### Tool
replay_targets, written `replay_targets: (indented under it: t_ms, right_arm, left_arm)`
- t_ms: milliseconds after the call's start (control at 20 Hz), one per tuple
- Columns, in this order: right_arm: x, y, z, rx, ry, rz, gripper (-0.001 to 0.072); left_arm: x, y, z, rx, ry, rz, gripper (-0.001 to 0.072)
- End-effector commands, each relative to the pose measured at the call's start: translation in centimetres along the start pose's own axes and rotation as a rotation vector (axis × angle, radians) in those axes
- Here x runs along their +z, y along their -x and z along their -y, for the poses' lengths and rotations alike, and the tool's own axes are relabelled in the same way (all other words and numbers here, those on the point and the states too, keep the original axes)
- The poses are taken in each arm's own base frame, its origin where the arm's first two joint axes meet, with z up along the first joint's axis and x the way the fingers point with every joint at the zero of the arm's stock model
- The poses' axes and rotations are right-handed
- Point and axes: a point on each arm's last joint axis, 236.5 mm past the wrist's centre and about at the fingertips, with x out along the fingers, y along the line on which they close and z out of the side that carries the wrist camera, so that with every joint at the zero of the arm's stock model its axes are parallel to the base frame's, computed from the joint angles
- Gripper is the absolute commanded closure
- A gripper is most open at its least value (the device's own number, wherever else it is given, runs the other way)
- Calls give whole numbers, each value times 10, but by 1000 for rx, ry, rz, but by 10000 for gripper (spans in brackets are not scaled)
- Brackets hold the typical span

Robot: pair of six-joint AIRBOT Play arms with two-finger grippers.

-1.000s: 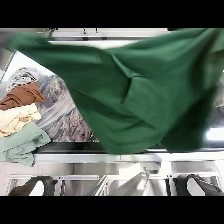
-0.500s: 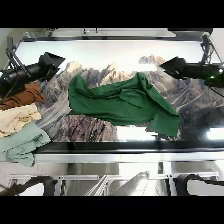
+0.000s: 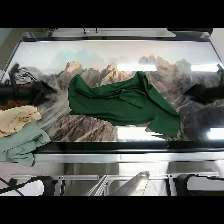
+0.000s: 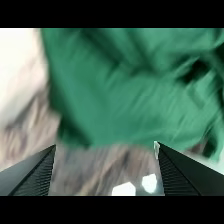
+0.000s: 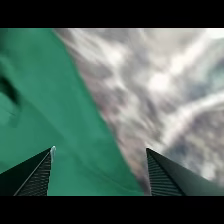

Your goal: Fold the shirts.

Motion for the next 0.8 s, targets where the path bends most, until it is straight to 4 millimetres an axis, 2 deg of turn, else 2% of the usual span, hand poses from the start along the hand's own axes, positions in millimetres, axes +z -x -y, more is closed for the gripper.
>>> replay_targets:
  t_ms: [0,150,250,350,400,450,500,700,750]
  right_arm:
    - [-39,-44,21,-6,29,-167,61]
    - [-61,-83,4,38,105,-279,61]
    - [-73,-96,-16,64,160,-338,62]
    - [-77,-104,-34,77,222,-364,74]
    - [-77,-106,-40,81,240,-371,208]
    - [-77,-106,-46,89,259,-382,518]
    - [-77,-104,-53,102,269,-391,687]
    - [-59,-90,-79,156,277,-333,689]
    - [-56,-85,-82,155,286,-319,690]
  left_arm:
    - [-57,-24,-22,22,81,-148,1]
    - [-71,-46,-23,46,71,-164,1]
    - [-72,-55,-19,58,46,-160,1]
    - [-67,-60,-18,70,27,-137,1]
    - [-63,-63,-17,78,18,-121,1]
    - [-59,-65,-17,86,9,-104,2]
    - [-58,-67,-16,90,1,-97,3]
    - [-54,-94,-12,109,-100,-132,19]
    - [-46,-103,-11,112,-116,-136,19]
